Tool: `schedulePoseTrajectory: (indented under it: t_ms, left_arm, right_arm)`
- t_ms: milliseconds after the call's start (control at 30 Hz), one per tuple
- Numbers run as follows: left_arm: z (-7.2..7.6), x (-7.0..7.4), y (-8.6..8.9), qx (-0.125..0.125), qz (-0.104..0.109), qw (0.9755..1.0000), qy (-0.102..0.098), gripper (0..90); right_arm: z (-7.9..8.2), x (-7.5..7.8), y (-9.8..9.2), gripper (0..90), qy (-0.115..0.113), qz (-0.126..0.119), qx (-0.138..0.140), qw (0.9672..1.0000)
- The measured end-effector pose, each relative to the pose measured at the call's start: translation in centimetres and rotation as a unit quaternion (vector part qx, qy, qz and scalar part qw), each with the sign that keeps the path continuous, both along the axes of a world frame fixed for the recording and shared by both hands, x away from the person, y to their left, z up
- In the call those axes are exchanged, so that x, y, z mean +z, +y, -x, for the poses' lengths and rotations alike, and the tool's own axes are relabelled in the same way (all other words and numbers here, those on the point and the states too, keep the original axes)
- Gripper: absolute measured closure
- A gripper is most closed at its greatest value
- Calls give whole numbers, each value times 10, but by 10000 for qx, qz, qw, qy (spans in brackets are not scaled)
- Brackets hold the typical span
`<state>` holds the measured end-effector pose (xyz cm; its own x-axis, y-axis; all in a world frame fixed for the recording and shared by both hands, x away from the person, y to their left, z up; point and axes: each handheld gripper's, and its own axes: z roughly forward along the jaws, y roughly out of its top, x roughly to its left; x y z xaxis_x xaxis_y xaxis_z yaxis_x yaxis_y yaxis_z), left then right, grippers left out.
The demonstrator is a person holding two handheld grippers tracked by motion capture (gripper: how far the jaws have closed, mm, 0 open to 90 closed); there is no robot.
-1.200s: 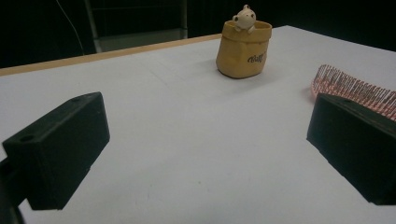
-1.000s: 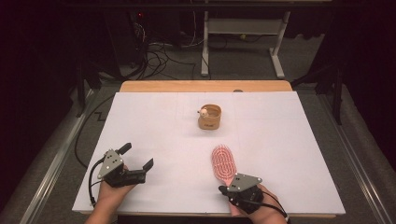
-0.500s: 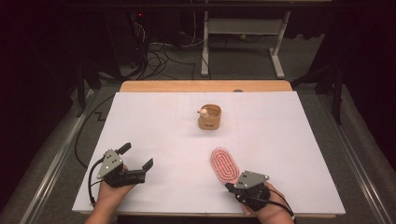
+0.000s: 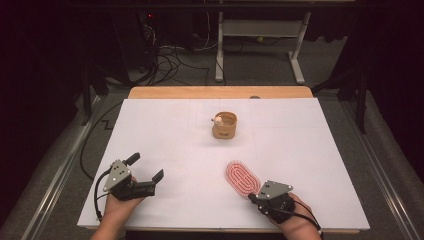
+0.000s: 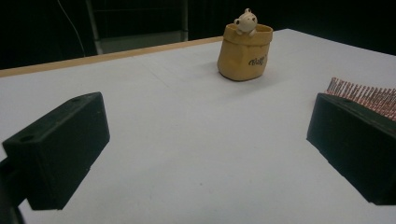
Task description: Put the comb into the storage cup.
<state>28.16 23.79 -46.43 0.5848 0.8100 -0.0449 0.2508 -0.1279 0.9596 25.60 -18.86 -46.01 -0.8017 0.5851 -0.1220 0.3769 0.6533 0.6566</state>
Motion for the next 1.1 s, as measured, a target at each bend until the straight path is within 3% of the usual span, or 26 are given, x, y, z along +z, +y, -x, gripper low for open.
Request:
schedulePoseTrajectory:
  t_ms: [867, 1067, 1100]
  left_arm:
    - [0, 0, 0, 2, -1, 10000, -20, 0]
    - [0, 0, 0, 20, 5, 10000, -37, 0]
    - [0, 0, 1, 21, 10, 10000, -32, 0]
  right_arm:
    - [-3, 2, -10, 900, -39, 191, -179, 9996]
    - [-3, 3, -11, 900, -33, 88, -160, 9998]
    - [-2, 4, -11, 892, -26, -25, -152, 9999]
